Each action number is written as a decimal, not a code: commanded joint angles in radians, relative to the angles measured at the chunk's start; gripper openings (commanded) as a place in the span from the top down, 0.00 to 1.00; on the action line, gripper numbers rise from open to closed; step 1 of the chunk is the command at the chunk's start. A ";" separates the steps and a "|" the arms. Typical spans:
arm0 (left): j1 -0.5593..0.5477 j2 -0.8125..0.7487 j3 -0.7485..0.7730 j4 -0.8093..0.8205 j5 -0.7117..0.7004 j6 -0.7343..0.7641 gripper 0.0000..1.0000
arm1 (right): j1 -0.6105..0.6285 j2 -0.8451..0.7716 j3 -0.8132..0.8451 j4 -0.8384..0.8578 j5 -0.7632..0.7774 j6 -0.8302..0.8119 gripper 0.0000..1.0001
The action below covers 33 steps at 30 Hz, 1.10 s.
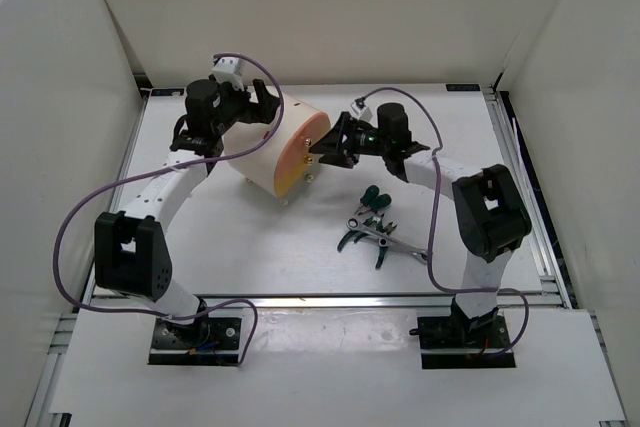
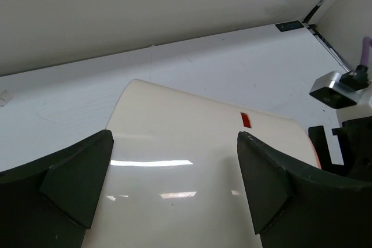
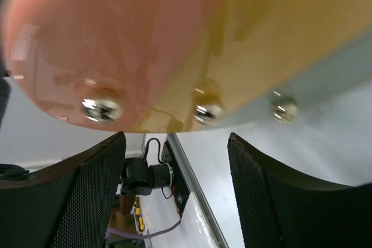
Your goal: Sort the tools into containers
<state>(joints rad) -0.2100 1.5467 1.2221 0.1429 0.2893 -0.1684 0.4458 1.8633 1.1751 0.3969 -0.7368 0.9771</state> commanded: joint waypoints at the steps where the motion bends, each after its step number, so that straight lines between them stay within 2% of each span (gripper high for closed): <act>1: -0.006 -0.010 -0.029 0.004 -0.032 0.012 0.01 | 0.027 -0.004 0.089 0.006 0.019 -0.008 0.26; 11: -0.020 0.006 -0.072 0.021 -0.038 0.012 0.02 | 0.042 0.014 0.158 0.002 0.028 0.048 0.29; 14: -0.028 0.006 -0.081 0.030 -0.038 0.014 0.02 | 0.045 0.039 0.181 0.017 0.011 0.066 0.34; 20: -0.035 0.012 -0.082 0.026 -0.026 0.021 0.02 | 0.048 0.057 0.196 0.059 -0.006 0.109 0.46; 27: -0.040 0.012 -0.096 0.023 -0.019 0.030 0.03 | 0.054 0.066 0.196 0.092 -0.030 0.140 0.71; 33: -0.043 0.012 -0.096 0.021 -0.013 0.036 0.03 | 0.051 0.048 0.195 0.089 -0.030 0.152 0.83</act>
<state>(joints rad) -0.2409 1.5471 1.1580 0.2588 0.2535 -0.1268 0.4889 1.9198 1.3315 0.4419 -0.7734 1.1160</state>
